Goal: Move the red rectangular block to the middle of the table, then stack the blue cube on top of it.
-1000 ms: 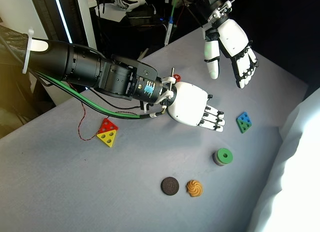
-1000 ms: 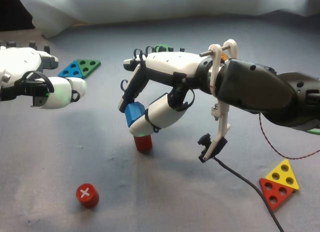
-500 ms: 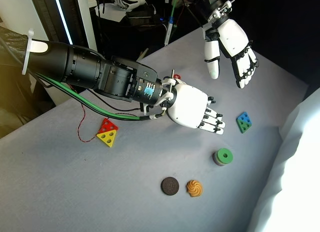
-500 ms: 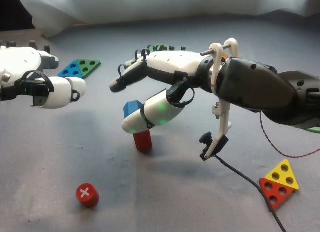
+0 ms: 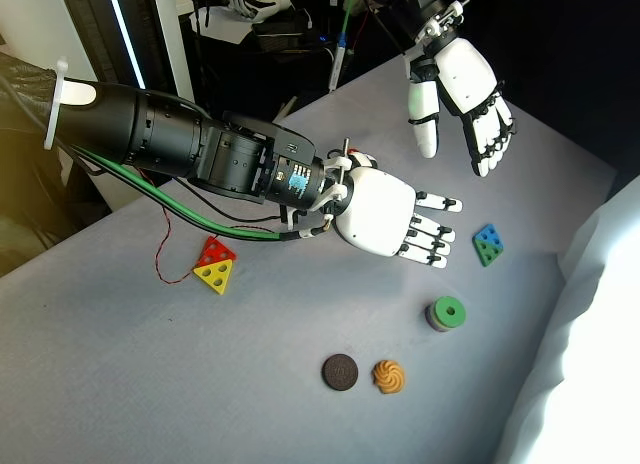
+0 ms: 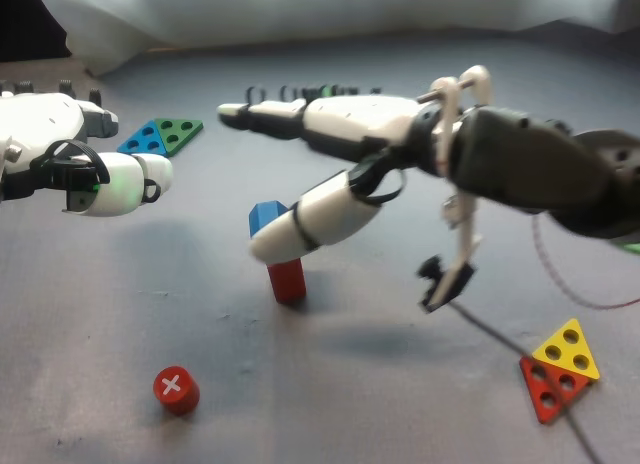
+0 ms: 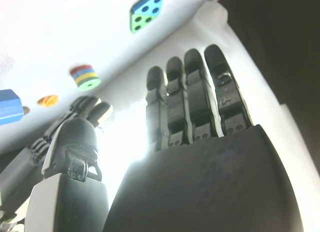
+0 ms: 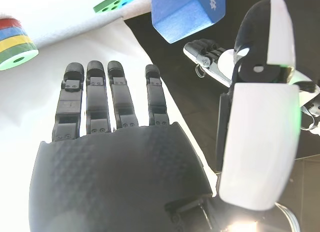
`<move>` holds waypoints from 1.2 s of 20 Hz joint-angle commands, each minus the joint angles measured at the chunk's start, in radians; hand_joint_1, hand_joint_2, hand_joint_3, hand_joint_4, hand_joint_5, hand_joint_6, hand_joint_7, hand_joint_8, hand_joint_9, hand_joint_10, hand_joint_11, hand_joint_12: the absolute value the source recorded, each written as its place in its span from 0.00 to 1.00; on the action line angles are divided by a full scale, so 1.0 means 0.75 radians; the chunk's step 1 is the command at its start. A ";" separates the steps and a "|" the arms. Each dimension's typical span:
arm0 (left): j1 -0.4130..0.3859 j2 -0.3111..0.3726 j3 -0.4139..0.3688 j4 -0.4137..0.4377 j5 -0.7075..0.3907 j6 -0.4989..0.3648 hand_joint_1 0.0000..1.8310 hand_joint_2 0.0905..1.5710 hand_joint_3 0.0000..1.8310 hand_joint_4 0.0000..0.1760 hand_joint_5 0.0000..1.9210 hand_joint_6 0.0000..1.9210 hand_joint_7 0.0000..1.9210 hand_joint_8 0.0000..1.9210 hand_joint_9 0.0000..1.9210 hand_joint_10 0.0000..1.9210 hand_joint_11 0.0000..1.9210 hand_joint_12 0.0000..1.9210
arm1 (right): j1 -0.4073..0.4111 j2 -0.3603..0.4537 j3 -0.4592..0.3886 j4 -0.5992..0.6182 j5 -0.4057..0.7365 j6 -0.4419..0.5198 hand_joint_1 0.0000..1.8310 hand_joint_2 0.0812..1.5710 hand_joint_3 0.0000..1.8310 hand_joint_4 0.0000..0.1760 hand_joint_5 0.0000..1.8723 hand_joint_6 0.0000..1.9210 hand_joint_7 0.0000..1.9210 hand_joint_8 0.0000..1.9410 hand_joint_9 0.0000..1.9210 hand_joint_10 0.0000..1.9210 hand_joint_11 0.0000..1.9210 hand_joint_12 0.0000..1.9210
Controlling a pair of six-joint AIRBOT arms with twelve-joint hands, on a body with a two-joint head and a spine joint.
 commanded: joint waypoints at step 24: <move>-0.089 0.016 0.012 -0.013 -0.136 0.110 0.04 0.83 0.00 0.00 0.17 0.00 0.16 0.00 0.14 0.00 0.00 0.32 | -0.175 0.884 -0.470 -1.047 0.154 0.599 0.38 0.48 0.00 0.00 0.00 0.00 0.00 0.00 0.00 0.00 0.00 0.00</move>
